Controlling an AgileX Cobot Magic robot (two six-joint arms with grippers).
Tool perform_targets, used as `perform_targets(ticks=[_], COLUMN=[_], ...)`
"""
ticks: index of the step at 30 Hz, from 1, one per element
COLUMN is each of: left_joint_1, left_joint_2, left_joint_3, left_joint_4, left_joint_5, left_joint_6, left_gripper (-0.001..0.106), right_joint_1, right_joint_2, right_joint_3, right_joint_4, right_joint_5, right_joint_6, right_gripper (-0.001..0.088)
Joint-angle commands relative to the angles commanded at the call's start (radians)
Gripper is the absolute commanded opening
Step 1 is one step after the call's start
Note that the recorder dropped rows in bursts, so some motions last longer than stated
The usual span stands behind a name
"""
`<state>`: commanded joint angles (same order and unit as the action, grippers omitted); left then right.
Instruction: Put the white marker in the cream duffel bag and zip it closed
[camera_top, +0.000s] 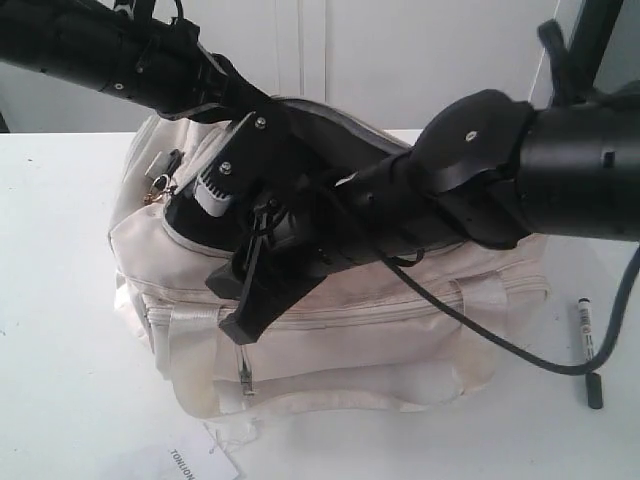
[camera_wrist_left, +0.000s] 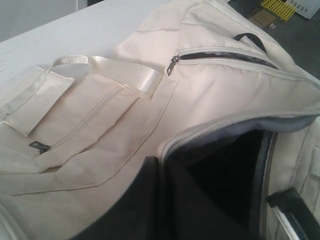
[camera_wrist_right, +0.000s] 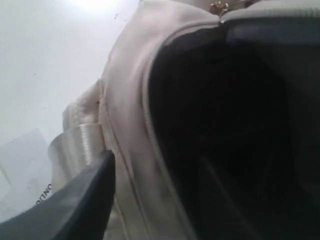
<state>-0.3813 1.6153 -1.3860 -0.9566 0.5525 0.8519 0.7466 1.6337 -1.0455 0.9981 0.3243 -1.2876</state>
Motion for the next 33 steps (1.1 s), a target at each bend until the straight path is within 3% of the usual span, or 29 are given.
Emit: perform_targets(ticks=[2,6,7,12,21,33], left_joint_1=[0.000,0.000,0.000,0.000,0.000,-0.002], left_joint_2=[0.000,0.000,0.000,0.000,0.016,0.109], left_joint_3=[0.000,0.000,0.000,0.000,0.000,0.000], left_joint_4=[0.000,0.012,0.019,0.022,0.022,0.020], left_joint_5=[-0.002,-0.011,-0.014,-0.062,-0.255,-0.541], left_joint_6=[0.000,0.004,0.015,0.072,0.196,0.199], left_gripper=[0.000,0.000,0.000,0.000,0.000,0.000], right_joint_1=[0.000,0.000,0.000,0.000,0.000,0.000], right_joint_2=[0.009,-0.001,-0.007,-0.043,-0.087,-0.087], right_joint_3=[0.000,0.000,0.000,0.000,0.000,0.000], right_joint_4=[0.000,0.000,0.000,0.000,0.000,-0.004], right_joint_5=[0.057,0.089,0.089,0.108,0.120,0.122], right_joint_6=[0.000,0.010,0.010,0.019,0.019,-0.002], right_gripper=[0.0380,0.0051,0.0009,0.0000,0.0000,0.0000])
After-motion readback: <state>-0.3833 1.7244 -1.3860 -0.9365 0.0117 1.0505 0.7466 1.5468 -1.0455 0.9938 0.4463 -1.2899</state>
